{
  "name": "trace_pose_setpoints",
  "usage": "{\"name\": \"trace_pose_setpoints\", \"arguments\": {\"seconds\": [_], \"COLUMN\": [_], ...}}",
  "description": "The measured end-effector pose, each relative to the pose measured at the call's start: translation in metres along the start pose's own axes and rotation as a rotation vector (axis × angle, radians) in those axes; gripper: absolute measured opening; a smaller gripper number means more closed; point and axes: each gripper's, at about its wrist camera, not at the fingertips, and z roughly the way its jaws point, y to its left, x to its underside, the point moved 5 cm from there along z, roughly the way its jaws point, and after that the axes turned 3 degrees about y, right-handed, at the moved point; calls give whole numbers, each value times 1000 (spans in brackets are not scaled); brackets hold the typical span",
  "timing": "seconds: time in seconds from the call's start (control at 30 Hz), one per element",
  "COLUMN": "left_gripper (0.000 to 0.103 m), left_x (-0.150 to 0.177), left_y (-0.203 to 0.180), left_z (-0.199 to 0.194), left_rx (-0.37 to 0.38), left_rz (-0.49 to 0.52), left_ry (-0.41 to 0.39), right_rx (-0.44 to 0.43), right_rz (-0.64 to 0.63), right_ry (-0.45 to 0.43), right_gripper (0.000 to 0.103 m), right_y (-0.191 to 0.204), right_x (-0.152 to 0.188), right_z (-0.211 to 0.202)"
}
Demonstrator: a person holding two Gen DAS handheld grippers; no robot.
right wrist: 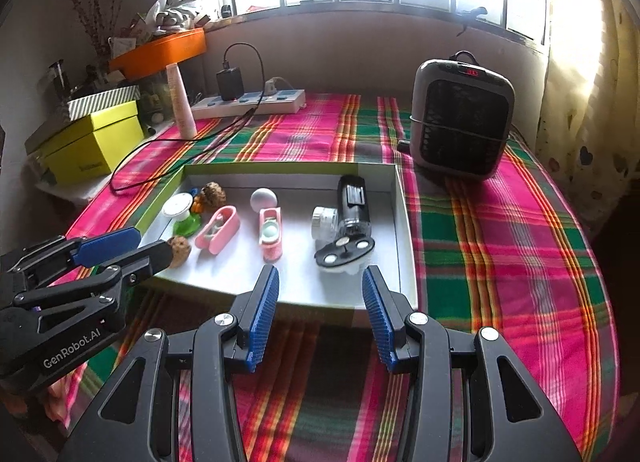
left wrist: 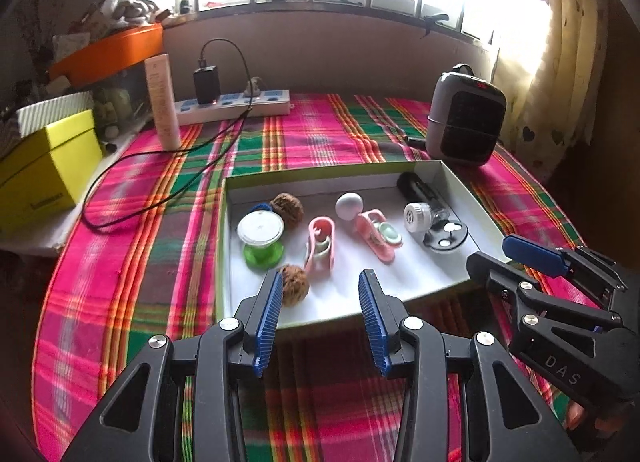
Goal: Organize objects
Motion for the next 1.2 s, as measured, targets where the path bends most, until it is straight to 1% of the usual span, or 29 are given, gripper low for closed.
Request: {"name": "trace_pose_setpoints", "arguments": {"seconds": [0.23, 0.4, 0.53, 0.83, 0.87, 1.0, 1.03, 1.13, 1.2], "left_gripper": [38, 38, 38, 38, 38, 39, 41, 45, 46], "left_x": [24, 44, 54, 69, 70, 71, 72, 73, 73], "left_y": [5, 10, 8, 4, 4, 4, 4, 3, 3], "left_z": [-6, -2, 1, 6, 6, 5, 5, 5, 5], "left_rx": [-28, -39, -42, -30, -33, -35, -35, -27, -24], "left_rz": [-13, -17, -5, -3, -2, -7, -9, -9, -12], "left_ry": [23, 60, 80, 115, 113, 103, 99, 95, 96], "right_rx": [18, 25, 33, 65, 65, 74, 76, 82, 88], "right_rz": [-12, -27, -23, -20, -16, -6, 0, 5, 12], "right_ry": [34, 72, 106, 133, 130, 132, 133, 133, 135], "right_gripper": [45, 45, 45, 45, 46, 53, 56, 57, 59], "right_y": [6, 10, 10, 5, 4, 1, 0, -1, -2], "right_x": [22, 37, 48, 60, 61, 62, 62, 63, 64], "right_z": [-1, 3, 8, 9, 8, 7, 7, 6, 5]}}
